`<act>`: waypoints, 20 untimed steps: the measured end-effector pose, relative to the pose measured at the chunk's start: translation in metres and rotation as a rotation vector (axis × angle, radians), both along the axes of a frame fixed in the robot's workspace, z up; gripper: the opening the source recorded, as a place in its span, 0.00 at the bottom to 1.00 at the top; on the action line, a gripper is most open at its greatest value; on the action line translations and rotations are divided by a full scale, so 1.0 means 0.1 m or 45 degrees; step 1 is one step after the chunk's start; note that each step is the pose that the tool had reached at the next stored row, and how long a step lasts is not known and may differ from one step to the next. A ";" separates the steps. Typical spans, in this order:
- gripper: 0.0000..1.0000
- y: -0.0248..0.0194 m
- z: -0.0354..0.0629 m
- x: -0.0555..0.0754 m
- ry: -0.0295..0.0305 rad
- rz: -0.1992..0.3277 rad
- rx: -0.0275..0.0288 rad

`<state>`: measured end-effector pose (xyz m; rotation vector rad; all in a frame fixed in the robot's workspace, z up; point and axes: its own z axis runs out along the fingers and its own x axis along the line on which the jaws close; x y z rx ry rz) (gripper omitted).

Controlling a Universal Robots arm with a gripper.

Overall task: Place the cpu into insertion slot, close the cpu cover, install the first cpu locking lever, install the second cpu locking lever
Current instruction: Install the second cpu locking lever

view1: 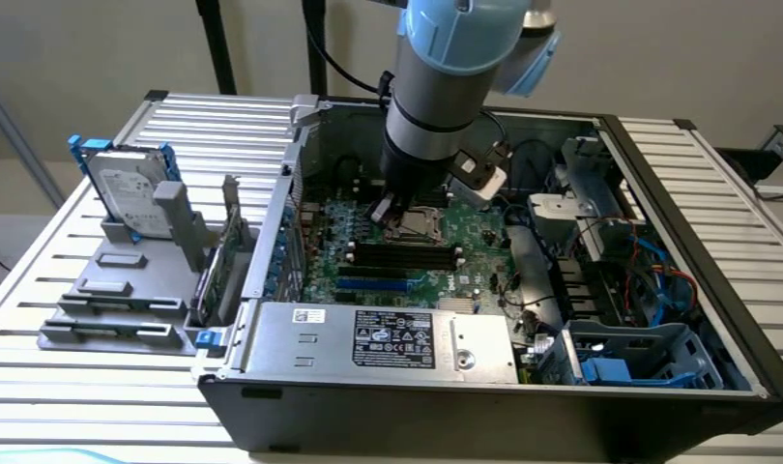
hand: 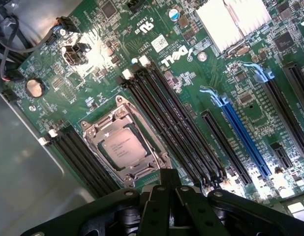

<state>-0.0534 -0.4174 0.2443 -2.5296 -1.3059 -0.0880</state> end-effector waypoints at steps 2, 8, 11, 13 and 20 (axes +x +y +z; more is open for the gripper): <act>0.11 0.000 -0.009 -0.01 0.0001 0.000 -0.0001; 0.11 0.008 -0.048 -0.05 -0.0063 0.000 0.0003; 0.11 0.017 -0.071 -0.07 -0.0116 0.000 0.0008; 0.11 0.023 -0.094 -0.09 -0.0178 0.000 0.0011; 0.11 0.063 -0.177 -0.17 -0.0246 0.000 0.0011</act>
